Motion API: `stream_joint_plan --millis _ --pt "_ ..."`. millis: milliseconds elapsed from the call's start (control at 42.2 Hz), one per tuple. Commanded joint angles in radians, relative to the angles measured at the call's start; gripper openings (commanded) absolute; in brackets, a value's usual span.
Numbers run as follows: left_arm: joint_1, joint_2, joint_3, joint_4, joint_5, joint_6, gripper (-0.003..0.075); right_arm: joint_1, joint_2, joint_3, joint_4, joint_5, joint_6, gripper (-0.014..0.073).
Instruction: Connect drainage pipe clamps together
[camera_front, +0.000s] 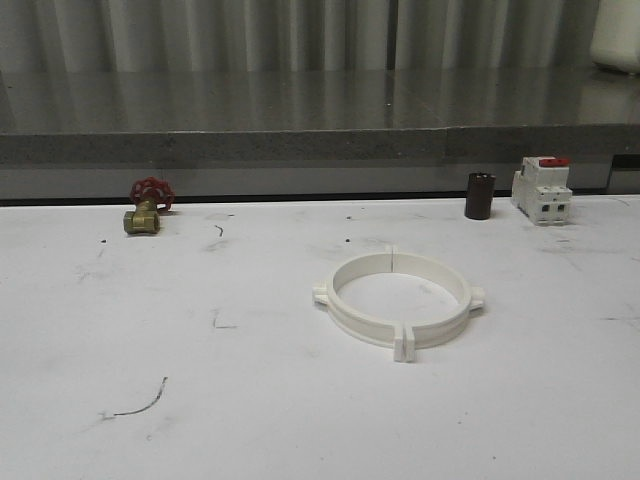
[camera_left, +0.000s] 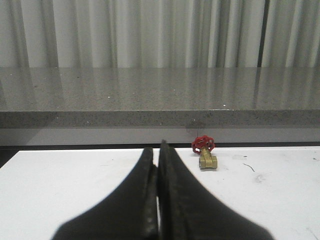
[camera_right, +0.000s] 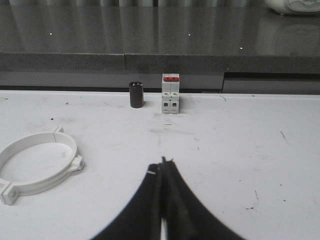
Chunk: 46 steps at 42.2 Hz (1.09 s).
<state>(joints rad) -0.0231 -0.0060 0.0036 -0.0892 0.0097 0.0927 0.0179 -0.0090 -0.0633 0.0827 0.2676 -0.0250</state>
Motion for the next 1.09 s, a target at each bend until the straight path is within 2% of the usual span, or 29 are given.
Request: stream_joint_plan --millis 0,118,403,900,1066 --pt "-0.008 -0.01 0.023 -0.008 -0.072 -0.003 -0.002 -0.006 -0.018 0.025 -0.008 -0.179 -0.01 -0.0116" --pt "-0.008 -0.01 0.023 -0.008 -0.072 -0.003 -0.002 -0.006 -0.018 0.09 -0.008 -0.305 -0.01 -0.0116" --pt "-0.008 -0.01 0.023 -0.008 -0.072 -0.003 -0.002 0.038 -0.018 0.086 -0.008 -0.297 -0.01 -0.0116" --pt "-0.008 -0.01 0.023 -0.008 -0.072 -0.003 -0.002 0.037 -0.017 0.087 0.003 -0.299 -0.009 -0.0116" --pt "-0.008 -0.01 0.023 -0.008 -0.072 -0.003 -0.002 0.03 -0.017 0.087 -0.01 -0.337 0.055 -0.0116"
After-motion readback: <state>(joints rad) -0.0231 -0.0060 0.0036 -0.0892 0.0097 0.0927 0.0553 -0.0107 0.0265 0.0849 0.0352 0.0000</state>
